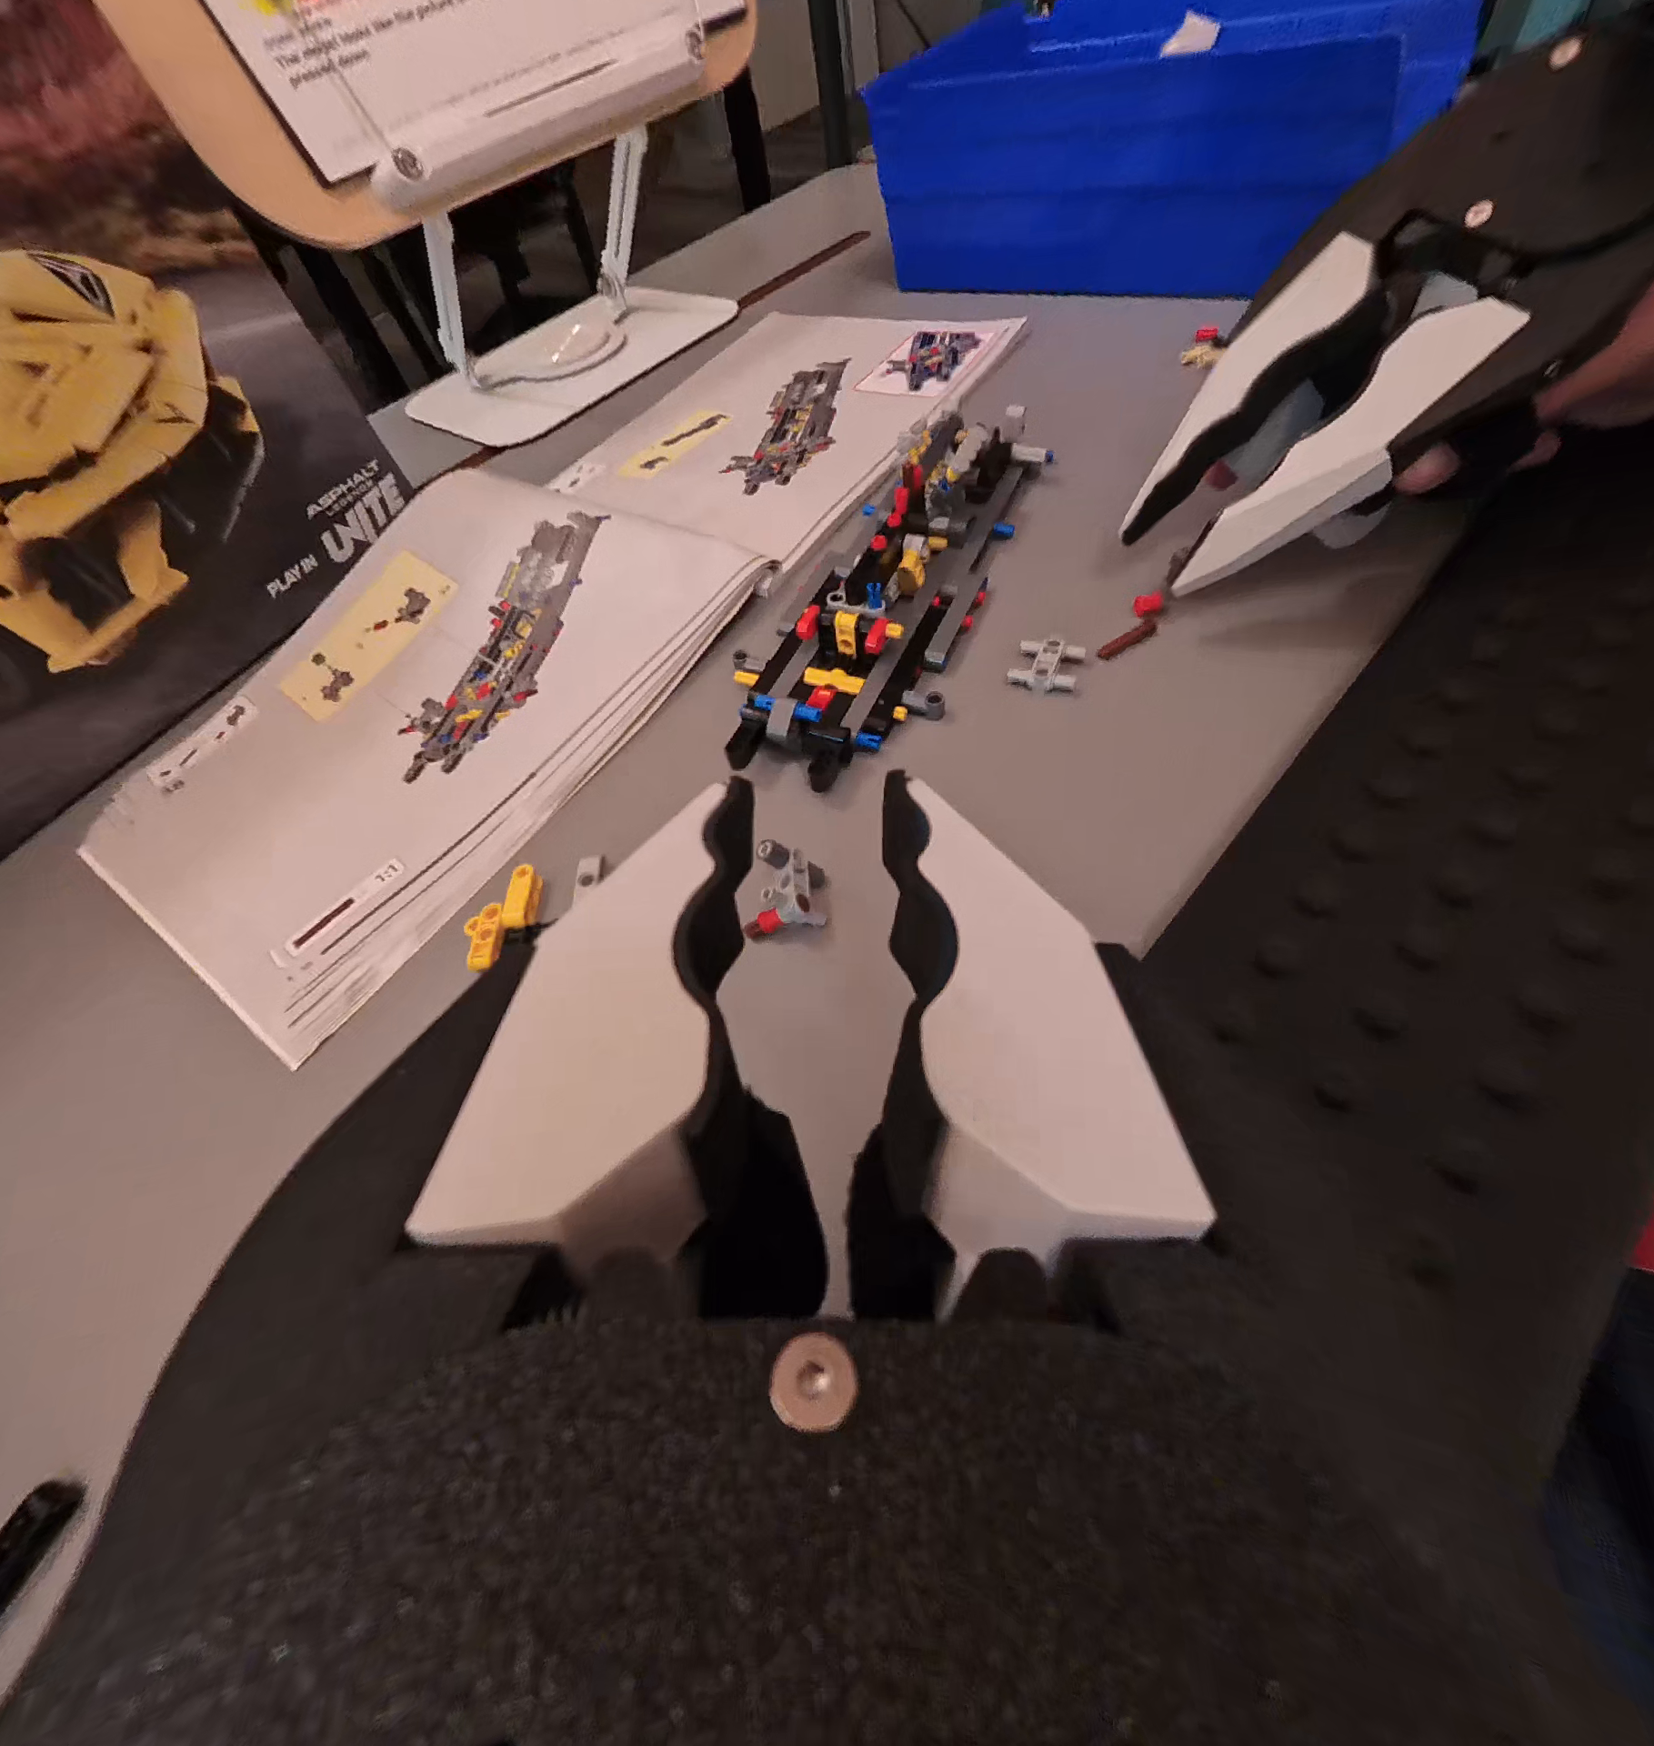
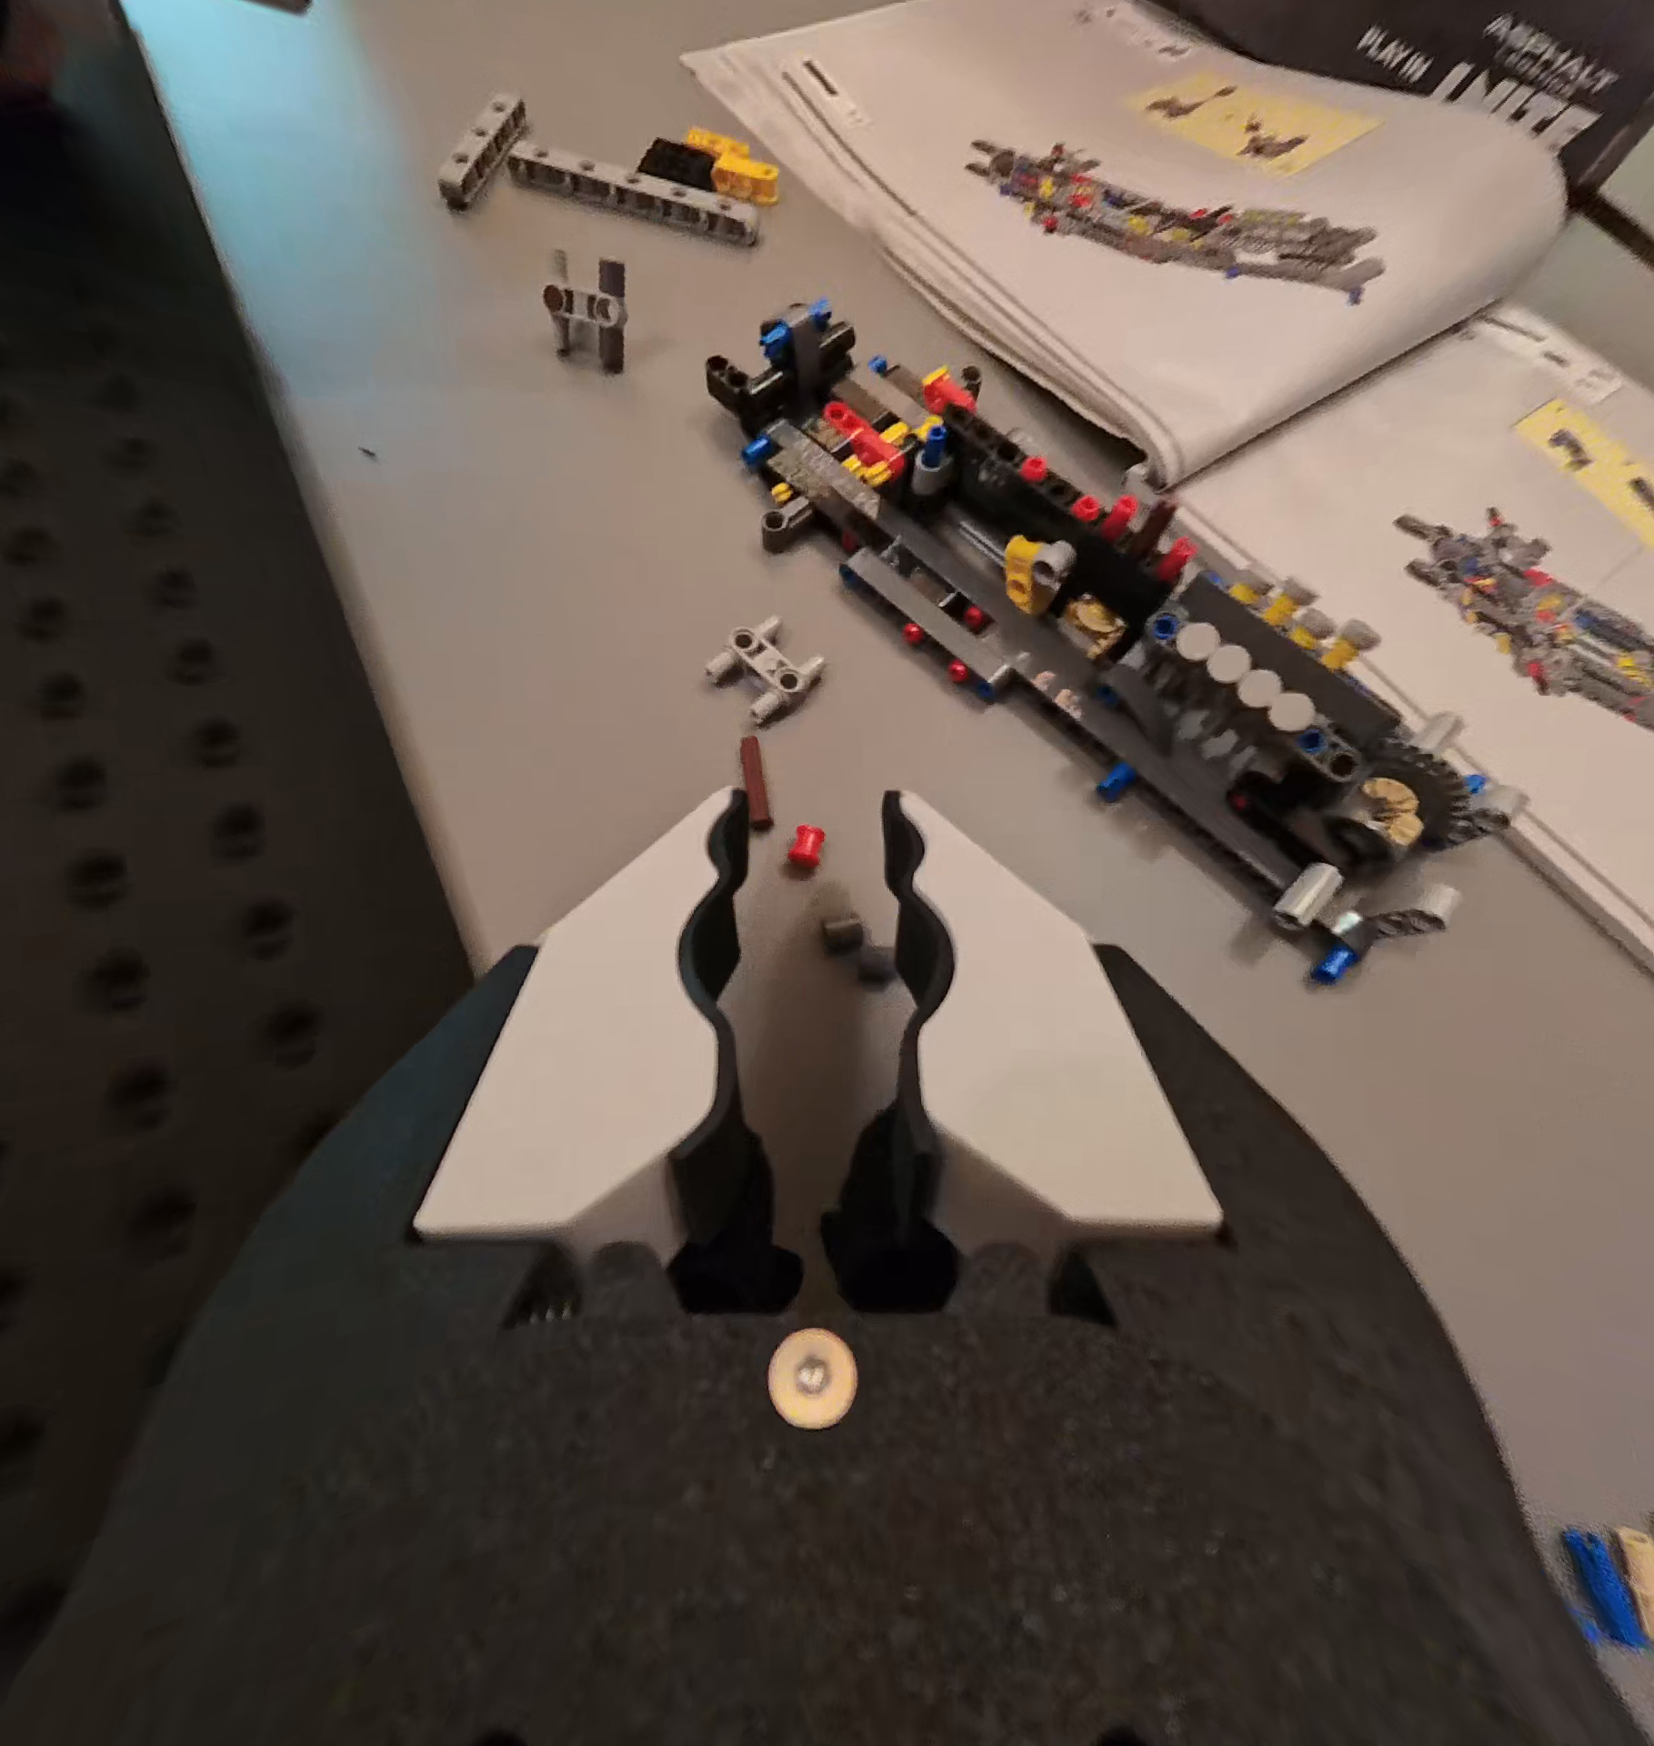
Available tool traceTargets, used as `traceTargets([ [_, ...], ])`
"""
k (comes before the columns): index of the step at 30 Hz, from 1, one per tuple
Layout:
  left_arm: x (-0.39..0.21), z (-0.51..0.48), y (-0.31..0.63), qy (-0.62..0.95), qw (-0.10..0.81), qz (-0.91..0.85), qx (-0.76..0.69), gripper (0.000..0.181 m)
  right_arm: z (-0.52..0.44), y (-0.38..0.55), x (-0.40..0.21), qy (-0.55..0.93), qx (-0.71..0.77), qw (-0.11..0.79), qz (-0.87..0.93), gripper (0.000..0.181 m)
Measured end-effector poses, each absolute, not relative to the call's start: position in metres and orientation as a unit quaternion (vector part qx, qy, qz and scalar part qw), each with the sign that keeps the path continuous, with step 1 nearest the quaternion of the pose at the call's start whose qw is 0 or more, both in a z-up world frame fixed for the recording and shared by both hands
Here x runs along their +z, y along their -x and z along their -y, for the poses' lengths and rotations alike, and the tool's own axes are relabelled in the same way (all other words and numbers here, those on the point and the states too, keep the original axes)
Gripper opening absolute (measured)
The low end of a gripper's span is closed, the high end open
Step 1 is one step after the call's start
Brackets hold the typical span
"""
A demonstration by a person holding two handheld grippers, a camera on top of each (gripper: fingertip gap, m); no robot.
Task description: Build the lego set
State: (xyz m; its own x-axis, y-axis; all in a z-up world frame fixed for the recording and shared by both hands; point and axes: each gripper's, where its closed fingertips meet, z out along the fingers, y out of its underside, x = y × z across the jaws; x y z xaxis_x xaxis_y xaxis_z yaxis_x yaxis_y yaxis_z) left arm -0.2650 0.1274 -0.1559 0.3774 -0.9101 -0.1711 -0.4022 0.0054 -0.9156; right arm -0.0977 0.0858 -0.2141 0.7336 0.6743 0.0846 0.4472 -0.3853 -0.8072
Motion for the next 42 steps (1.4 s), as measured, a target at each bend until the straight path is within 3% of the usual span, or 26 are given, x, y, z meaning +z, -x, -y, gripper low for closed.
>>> traceTargets([
  [10, -0.171, -0.126, 0.26, 0.677, 0.458, -0.509, -0.269, 0.025, -0.102, 0.137, -0.227, 0.846, 0.193, 0.363, 0.34, 0.03],
  [13, -0.172, -0.125, 0.259, 0.678, 0.448, -0.511, -0.278, 0.025, -0.106, 0.13, -0.234, 0.846, 0.112, 0.363, 0.374, 0.021],
  [17, -0.174, -0.123, 0.258, 0.678, 0.44, -0.519, -0.279, 0.025, -0.108, 0.135, -0.235, 0.847, 0.123, 0.362, 0.369, 0.003],
  [20, -0.175, -0.126, 0.255, 0.693, 0.43, -0.506, -0.28, 0.025, -0.111, 0.134, -0.234, 0.845, 0.124, 0.369, 0.366, 0.003],
  [27, -0.141, -0.112, 0.191, 0.709, 0.318, -0.31, -0.548, 0.04, -0.124, 0.156, -0.157, 0.777, 0.118, 0.548, 0.288, 0.002],
  [30, -0.129, -0.116, 0.177, 0.684, 0.313, -0.267, -0.602, 0.028, -0.121, 0.162, -0.137, 0.749, 0.108, 0.605, 0.249, 0.002],
  [35, -0.125, -0.105, 0.165, 0.668, 0.301, -0.291, -0.615, 0.026, -0.119, 0.161, -0.125, 0.734, 0.115, 0.63, 0.226, 0.002],
  [39, -0.124, -0.109, 0.162, 0.666, 0.315, -0.283, -0.613, 0.008, -0.118, 0.162, -0.126, 0.733, 0.107, 0.631, 0.231, 0.002],
  [42, -0.121, -0.11, 0.161, 0.661, 0.324, -0.28, -0.616, 0.007, -0.117, 0.162, -0.128, 0.733, 0.107, 0.629, 0.236, 0.003],
])
